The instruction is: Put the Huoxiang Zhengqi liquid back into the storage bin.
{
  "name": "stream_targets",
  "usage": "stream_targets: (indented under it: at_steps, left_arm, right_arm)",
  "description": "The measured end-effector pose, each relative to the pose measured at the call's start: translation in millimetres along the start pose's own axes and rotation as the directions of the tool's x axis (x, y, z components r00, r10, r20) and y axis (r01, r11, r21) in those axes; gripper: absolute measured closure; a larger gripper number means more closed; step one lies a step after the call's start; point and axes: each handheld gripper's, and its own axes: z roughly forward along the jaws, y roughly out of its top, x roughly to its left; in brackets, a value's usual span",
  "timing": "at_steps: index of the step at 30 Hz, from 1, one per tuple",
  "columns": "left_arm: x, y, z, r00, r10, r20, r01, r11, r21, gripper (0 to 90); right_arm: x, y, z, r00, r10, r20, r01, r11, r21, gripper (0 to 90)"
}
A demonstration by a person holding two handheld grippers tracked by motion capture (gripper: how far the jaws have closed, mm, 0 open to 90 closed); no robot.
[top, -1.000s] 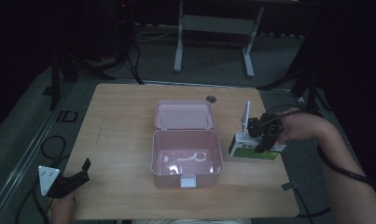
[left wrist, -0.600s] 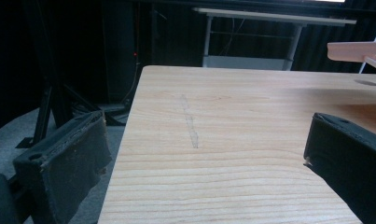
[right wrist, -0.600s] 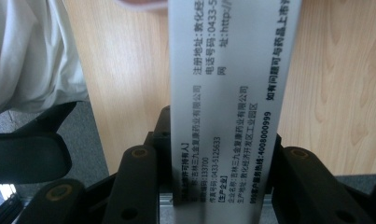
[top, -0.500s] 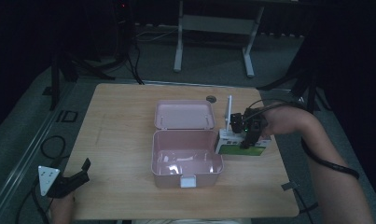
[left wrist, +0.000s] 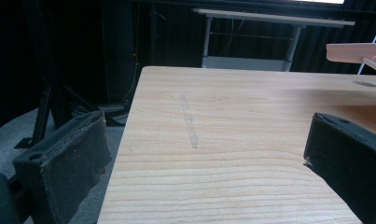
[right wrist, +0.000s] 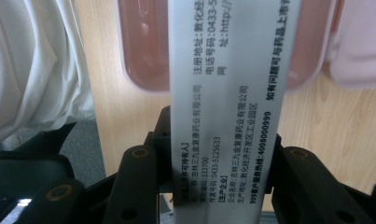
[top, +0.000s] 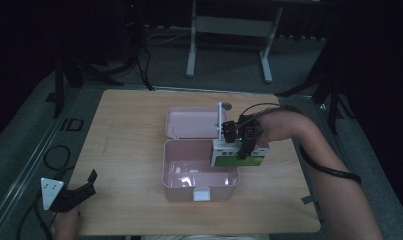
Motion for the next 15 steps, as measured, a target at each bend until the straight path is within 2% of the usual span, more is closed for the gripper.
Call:
stream_targets:
  at_steps: [4,15]
  left_arm:
    - [0.1,0.0,0.0,1.0,0.0,0.002,0.0,1.0,0.0,0.2]
    - [0.2,0.1,0.0,1.0,0.002,0.003,-0.002,1.0,0.002,0.2]
  right_arm:
    - [-0.2,15.4,-2.5,0.9999,-0.013,-0.002,0.013,1.0,-0.016,63.4]
    - [2.1,43.5,2.4,0.9986,-0.053,-0.001,0.053,0.999,-0.007,63.4]
